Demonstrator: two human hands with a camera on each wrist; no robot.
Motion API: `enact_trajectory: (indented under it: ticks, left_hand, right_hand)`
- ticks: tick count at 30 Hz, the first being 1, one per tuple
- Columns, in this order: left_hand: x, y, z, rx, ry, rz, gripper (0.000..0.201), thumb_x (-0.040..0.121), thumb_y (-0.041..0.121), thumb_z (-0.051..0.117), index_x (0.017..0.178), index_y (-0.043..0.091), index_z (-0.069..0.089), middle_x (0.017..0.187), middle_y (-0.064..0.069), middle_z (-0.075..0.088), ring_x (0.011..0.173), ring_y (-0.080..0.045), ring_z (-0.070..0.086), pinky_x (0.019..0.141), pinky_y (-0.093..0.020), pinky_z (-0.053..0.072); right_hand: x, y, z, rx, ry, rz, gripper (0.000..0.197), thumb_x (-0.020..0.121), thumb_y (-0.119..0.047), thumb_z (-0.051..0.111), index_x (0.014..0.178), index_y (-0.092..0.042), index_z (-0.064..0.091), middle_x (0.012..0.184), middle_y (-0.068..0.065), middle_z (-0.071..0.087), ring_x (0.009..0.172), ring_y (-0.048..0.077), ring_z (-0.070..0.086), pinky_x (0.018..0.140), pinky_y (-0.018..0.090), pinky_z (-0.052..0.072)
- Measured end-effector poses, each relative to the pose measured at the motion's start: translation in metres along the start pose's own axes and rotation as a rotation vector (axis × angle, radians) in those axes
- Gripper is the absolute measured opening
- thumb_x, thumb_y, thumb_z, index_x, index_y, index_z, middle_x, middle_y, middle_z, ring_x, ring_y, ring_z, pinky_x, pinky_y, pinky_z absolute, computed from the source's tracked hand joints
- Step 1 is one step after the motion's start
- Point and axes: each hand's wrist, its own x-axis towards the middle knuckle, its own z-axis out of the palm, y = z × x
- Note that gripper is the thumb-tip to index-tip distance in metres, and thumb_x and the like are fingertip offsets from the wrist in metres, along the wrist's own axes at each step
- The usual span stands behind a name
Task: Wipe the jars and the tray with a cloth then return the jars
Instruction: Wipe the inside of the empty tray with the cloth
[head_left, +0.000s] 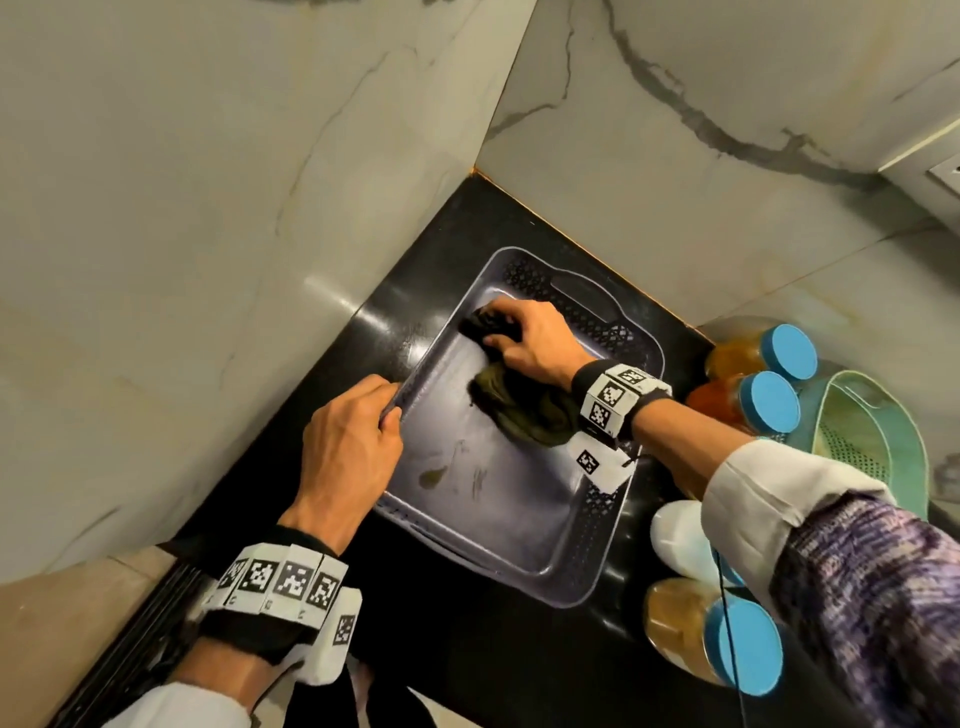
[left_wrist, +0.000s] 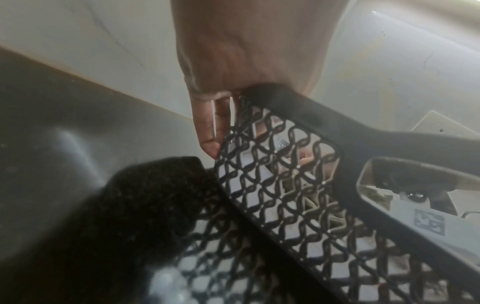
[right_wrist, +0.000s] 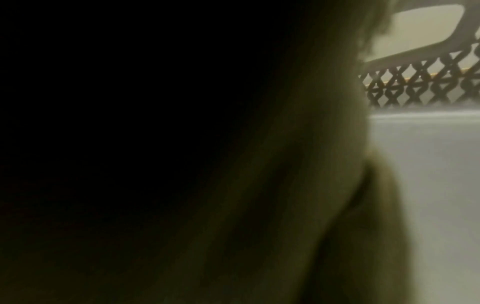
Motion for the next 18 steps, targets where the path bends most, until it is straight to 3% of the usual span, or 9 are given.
enact_trajectory:
  ticks: [3,6,9,12,13,15,18]
  left_hand:
    - [0.025,-0.003,-0.006,0.043,-0.039,0.091,0.003,0.088,0.014,0.071,0.087,0.012,0.069,0.085,-0.007,0.068,0.077,-0.041,0.065,0.060,-0.043,0.049]
    - [0.053,-0.006,-0.015,0.110,-0.015,0.107,0.029,0.088,0.023,0.079,0.115,0.014,0.077,0.110,-0.011,0.074,0.101,-0.041,0.070,0.080,-0.046,0.055]
    - [0.025,0.004,-0.020,0.009,0.130,-0.053,0.071,0.086,0.030,0.084,0.146,0.005,0.057,0.144,-0.018,0.060,0.130,-0.040,0.059,0.106,-0.049,0.049]
    - [-0.032,0.021,-0.008,-0.160,0.128,-0.237,0.100,0.085,0.020,0.083,0.163,-0.001,0.024,0.166,-0.025,0.031,0.152,-0.040,0.034,0.123,-0.044,0.031]
    - [-0.045,0.024,-0.003,-0.226,0.138,-0.299,0.099,0.086,0.011,0.080,0.164,-0.001,0.019,0.167,-0.025,0.029,0.152,-0.041,0.034,0.122,-0.042,0.030]
    - [-0.055,0.026,0.005,-0.309,0.195,-0.352,0.088,0.085,-0.010,0.068,0.162,0.000,0.028,0.163,-0.025,0.039,0.145,-0.043,0.045,0.117,-0.041,0.037]
    - [-0.043,0.021,0.006,-0.290,0.196,-0.303,0.088,0.077,-0.020,0.058,0.159,0.003,0.039,0.143,-0.028,0.061,0.121,-0.048,0.063,0.099,-0.047,0.051]
  right_hand:
    - [0.000,0.008,-0.006,-0.016,-0.038,0.063,0.026,0.093,-0.020,0.074,0.118,-0.018,0.069,0.101,-0.004,0.071,0.095,0.014,0.066,0.093,0.034,0.054]
    - [-0.005,0.006,-0.004,-0.001,0.001,0.192,0.031,0.093,-0.019,0.072,0.123,-0.015,0.065,0.113,0.007,0.073,0.104,0.025,0.068,0.089,0.032,0.051]
    - [-0.012,0.001,0.008,0.030,0.113,0.336,0.033,0.092,-0.019,0.070,0.123,-0.013,0.063,0.117,0.014,0.071,0.103,0.028,0.066,0.084,0.032,0.050]
    - [-0.020,0.000,0.015,0.050,0.192,0.444,0.032,0.091,-0.022,0.067,0.120,-0.012,0.060,0.117,0.017,0.070,0.107,0.036,0.067,0.088,0.039,0.054]
    - [-0.024,-0.001,0.017,0.047,0.199,0.460,0.031,0.092,-0.022,0.066,0.120,-0.011,0.059,0.118,0.018,0.069,0.107,0.038,0.066,0.087,0.038,0.053]
    - [-0.030,0.000,0.023,0.057,0.202,0.491,0.033,0.093,-0.023,0.065,0.122,-0.008,0.056,0.121,0.019,0.067,0.110,0.039,0.065,0.087,0.040,0.051]
    - [-0.039,0.008,0.025,0.084,0.215,0.505,0.039,0.095,-0.024,0.066,0.129,-0.006,0.054,0.128,0.017,0.063,0.115,0.036,0.062,0.089,0.036,0.047]
